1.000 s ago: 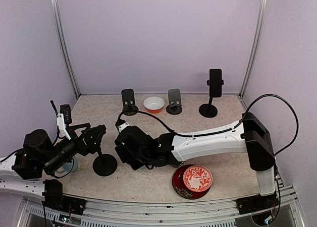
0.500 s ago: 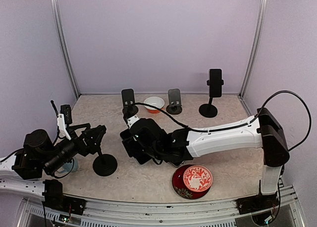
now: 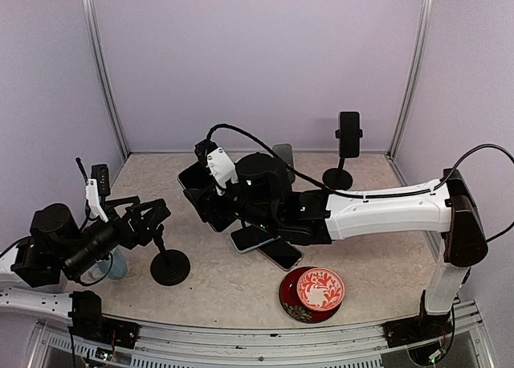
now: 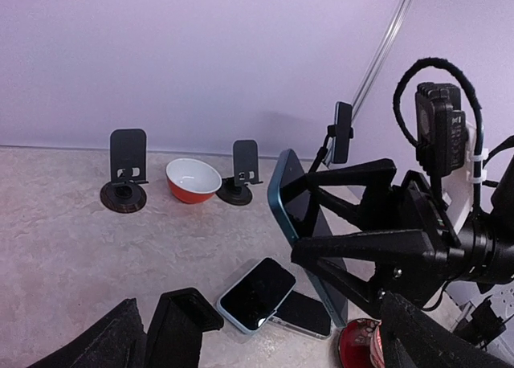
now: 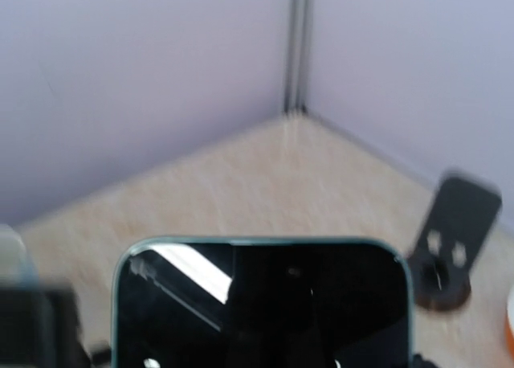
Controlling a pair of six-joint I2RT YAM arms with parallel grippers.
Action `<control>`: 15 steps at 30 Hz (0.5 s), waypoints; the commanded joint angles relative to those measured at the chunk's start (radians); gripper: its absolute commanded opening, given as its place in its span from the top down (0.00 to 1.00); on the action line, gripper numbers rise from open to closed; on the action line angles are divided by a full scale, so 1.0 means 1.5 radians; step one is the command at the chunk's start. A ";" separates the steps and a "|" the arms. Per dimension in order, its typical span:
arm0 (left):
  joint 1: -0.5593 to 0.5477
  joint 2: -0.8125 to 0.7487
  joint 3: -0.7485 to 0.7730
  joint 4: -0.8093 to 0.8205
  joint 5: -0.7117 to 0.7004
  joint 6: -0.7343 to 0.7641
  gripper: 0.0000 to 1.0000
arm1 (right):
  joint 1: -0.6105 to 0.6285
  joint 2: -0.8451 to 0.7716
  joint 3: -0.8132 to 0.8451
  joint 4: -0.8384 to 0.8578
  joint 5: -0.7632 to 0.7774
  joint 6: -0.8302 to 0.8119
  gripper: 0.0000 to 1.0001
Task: Place the phone on the phone stand
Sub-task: Hold the phone stand at the center of the board.
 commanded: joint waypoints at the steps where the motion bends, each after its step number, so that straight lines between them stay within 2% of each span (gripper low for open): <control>1: 0.002 -0.043 0.034 -0.030 -0.013 0.002 0.01 | 0.003 -0.007 0.061 0.092 -0.028 -0.049 0.43; 6: 0.002 -0.050 0.055 -0.069 -0.008 -0.031 0.01 | 0.003 -0.020 0.054 0.081 0.009 -0.052 0.43; 10: 0.001 -0.054 0.086 -0.170 -0.068 -0.107 0.01 | 0.003 -0.044 0.021 0.071 0.031 -0.045 0.43; 15: 0.001 -0.045 0.093 -0.233 -0.093 -0.156 0.01 | 0.002 -0.078 -0.022 0.091 0.037 -0.036 0.43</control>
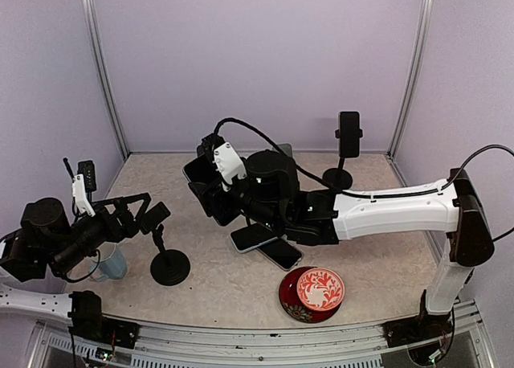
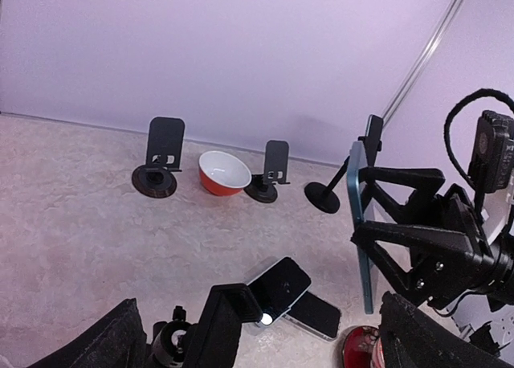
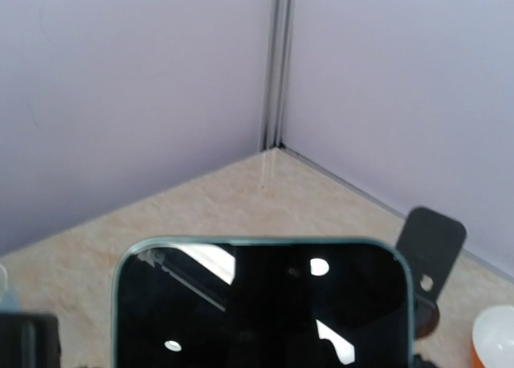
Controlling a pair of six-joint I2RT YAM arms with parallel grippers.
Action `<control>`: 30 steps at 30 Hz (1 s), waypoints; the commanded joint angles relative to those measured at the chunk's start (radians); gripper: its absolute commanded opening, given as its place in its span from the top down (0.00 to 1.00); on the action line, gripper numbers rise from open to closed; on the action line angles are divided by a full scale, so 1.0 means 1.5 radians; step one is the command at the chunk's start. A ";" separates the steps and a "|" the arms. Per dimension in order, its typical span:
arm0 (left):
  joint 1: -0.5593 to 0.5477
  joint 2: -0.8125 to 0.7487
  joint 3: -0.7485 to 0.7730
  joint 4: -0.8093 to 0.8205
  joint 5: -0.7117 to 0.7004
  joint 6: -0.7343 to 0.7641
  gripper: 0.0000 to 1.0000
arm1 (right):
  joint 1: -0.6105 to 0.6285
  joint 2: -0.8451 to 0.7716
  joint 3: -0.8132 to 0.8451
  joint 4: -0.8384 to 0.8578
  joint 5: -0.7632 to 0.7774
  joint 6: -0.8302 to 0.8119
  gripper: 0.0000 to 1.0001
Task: Place the phone on the phone stand
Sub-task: Hold the phone stand at the center of the board.
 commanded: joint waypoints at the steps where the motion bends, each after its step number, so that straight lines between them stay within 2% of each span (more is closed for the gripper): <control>1: 0.002 -0.021 0.015 -0.091 -0.036 -0.069 0.01 | 0.002 -0.063 -0.025 0.047 0.014 0.003 0.43; 6: 0.001 -0.050 -0.027 -0.068 -0.022 -0.096 0.01 | 0.002 -0.057 -0.016 0.090 -0.040 0.006 0.46; 10: 0.002 -0.135 -0.078 -0.004 0.020 -0.078 0.01 | 0.003 0.009 0.077 0.080 -0.115 -0.008 0.46; 13: 0.001 -0.168 -0.083 -0.028 0.024 -0.096 0.01 | 0.003 0.061 0.145 0.072 -0.190 0.011 0.46; 19: 0.001 -0.156 -0.087 -0.081 0.037 -0.135 0.01 | 0.002 0.148 0.280 0.035 -0.313 0.045 0.46; 22: 0.001 -0.161 -0.095 -0.083 0.037 -0.144 0.05 | -0.001 0.179 0.317 0.027 -0.359 0.066 0.46; 26: 0.002 -0.167 -0.098 -0.081 0.045 -0.147 0.17 | -0.005 0.186 0.319 0.030 -0.361 0.084 0.46; 30: 0.002 -0.155 -0.099 -0.077 0.058 -0.153 0.19 | -0.007 0.171 0.303 0.029 -0.338 0.080 0.46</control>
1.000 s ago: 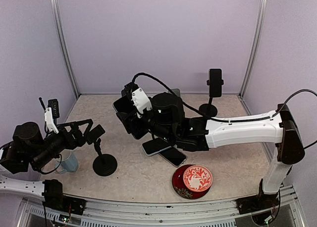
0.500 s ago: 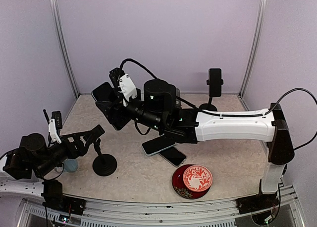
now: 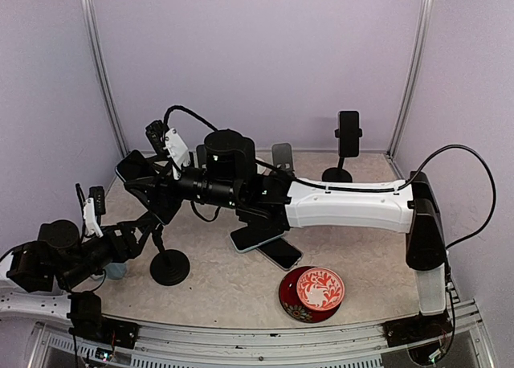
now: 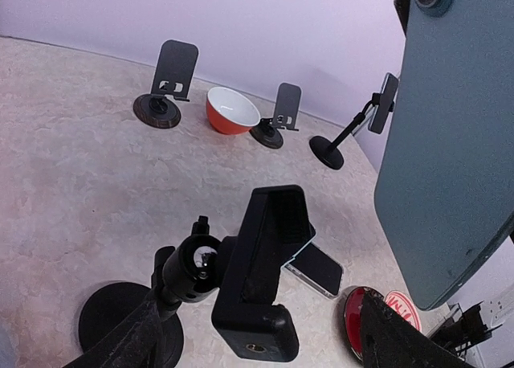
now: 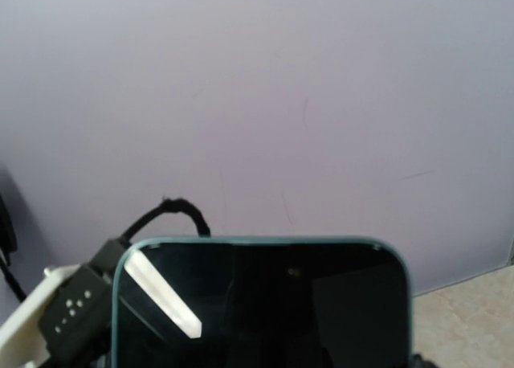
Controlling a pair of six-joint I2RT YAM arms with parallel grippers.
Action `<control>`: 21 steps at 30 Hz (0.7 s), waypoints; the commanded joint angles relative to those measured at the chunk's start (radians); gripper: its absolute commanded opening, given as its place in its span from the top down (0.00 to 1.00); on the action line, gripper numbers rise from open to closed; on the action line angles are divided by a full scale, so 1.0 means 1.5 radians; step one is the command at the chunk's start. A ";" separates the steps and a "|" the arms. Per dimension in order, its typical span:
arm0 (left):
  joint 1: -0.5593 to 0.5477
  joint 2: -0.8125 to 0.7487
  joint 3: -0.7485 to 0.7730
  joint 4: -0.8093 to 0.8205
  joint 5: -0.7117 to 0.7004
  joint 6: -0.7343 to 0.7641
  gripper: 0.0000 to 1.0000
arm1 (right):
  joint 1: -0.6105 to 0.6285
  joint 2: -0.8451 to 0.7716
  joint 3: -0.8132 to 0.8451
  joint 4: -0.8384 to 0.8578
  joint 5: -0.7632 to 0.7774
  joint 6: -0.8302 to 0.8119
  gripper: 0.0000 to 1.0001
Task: Place the phone on the phone stand
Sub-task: Hold the phone stand at the center of the board.
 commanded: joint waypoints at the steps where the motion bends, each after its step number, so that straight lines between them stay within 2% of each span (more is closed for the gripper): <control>1: 0.006 -0.081 -0.006 0.001 0.019 -0.011 0.20 | -0.007 -0.022 0.005 0.033 0.003 0.013 0.46; 3: 0.006 -0.073 -0.008 0.004 0.020 -0.013 0.22 | -0.007 -0.032 -0.012 0.038 0.009 0.012 0.46; 8: 0.005 -0.072 -0.013 0.017 0.021 -0.006 0.35 | -0.007 -0.057 -0.057 0.055 0.013 0.011 0.46; 15: 0.006 -0.065 -0.013 0.030 0.020 0.005 0.62 | -0.007 -0.079 -0.088 0.067 0.010 0.016 0.46; 17: 0.006 -0.060 -0.015 0.041 0.022 0.008 0.59 | -0.007 -0.085 -0.096 0.069 0.007 0.017 0.46; 21: 0.007 -0.042 -0.019 0.075 0.038 0.036 0.68 | -0.007 -0.094 -0.101 0.070 -0.010 0.020 0.46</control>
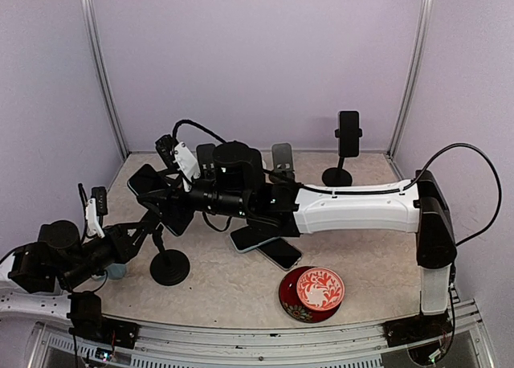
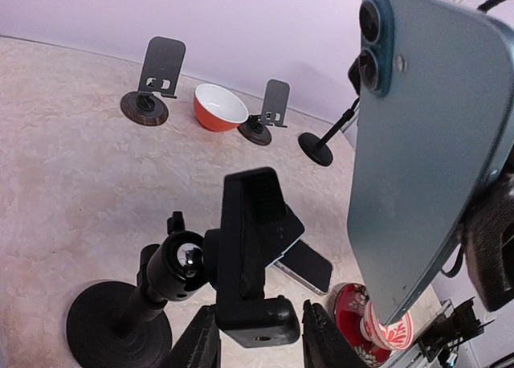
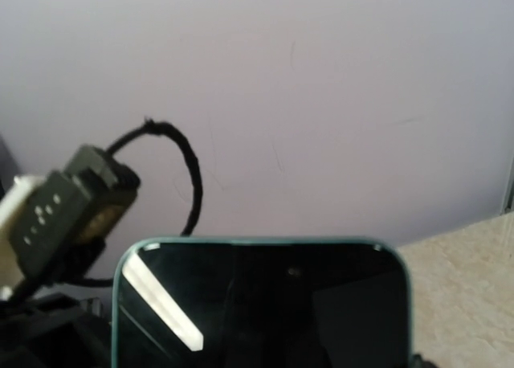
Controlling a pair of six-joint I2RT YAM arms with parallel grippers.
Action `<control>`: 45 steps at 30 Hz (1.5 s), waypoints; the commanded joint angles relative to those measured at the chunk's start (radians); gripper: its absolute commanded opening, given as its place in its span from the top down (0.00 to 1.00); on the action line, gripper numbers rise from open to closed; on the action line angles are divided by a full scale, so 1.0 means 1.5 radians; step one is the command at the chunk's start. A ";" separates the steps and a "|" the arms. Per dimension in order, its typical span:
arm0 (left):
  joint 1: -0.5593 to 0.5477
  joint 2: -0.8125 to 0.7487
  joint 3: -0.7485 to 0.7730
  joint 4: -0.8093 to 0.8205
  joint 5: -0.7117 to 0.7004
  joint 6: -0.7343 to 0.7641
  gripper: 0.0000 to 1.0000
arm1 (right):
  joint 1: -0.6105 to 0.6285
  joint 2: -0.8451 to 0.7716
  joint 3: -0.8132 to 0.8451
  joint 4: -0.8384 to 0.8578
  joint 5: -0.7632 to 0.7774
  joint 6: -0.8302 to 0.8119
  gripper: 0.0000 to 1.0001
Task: Place the phone on the phone stand
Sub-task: Hold the phone stand at the center of the board.
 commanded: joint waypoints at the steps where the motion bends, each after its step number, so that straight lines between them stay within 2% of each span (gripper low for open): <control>1: 0.006 -0.036 -0.008 0.060 0.024 0.042 0.70 | -0.003 -0.057 0.001 0.057 -0.024 0.011 0.46; 7: 0.007 0.003 0.008 0.110 0.051 0.086 0.82 | -0.003 -0.043 0.033 0.050 -0.074 0.023 0.46; 12: 0.006 0.021 0.011 0.158 0.089 0.117 0.83 | 0.003 -0.024 0.066 0.038 -0.102 0.030 0.47; 18: 0.007 0.037 0.012 0.191 0.138 0.143 0.93 | 0.011 -0.011 0.091 0.037 -0.098 0.033 0.47; 23: 0.007 0.045 -0.002 0.220 0.172 0.151 0.94 | 0.013 0.004 0.112 0.027 -0.095 0.042 0.47; 29: 0.007 0.052 0.001 0.222 0.186 0.156 0.96 | 0.013 -0.003 0.097 0.037 -0.106 0.056 0.47; 32: 0.006 0.051 0.004 0.213 0.185 0.156 1.00 | 0.013 -0.009 0.089 0.036 -0.108 0.054 0.47; 36: 0.006 0.064 0.061 0.125 0.147 0.133 1.00 | 0.013 -0.027 0.067 0.033 -0.097 0.043 0.47; 37: 0.006 0.064 0.075 0.100 0.136 0.127 0.94 | 0.013 -0.033 0.061 0.033 -0.094 0.041 0.47; 39: 0.006 0.060 0.094 0.064 0.124 0.122 0.75 | 0.012 -0.045 0.049 0.034 -0.084 0.036 0.47; 45: 0.006 0.006 0.115 0.007 0.108 0.105 0.51 | 0.004 -0.071 0.016 0.043 -0.068 0.032 0.46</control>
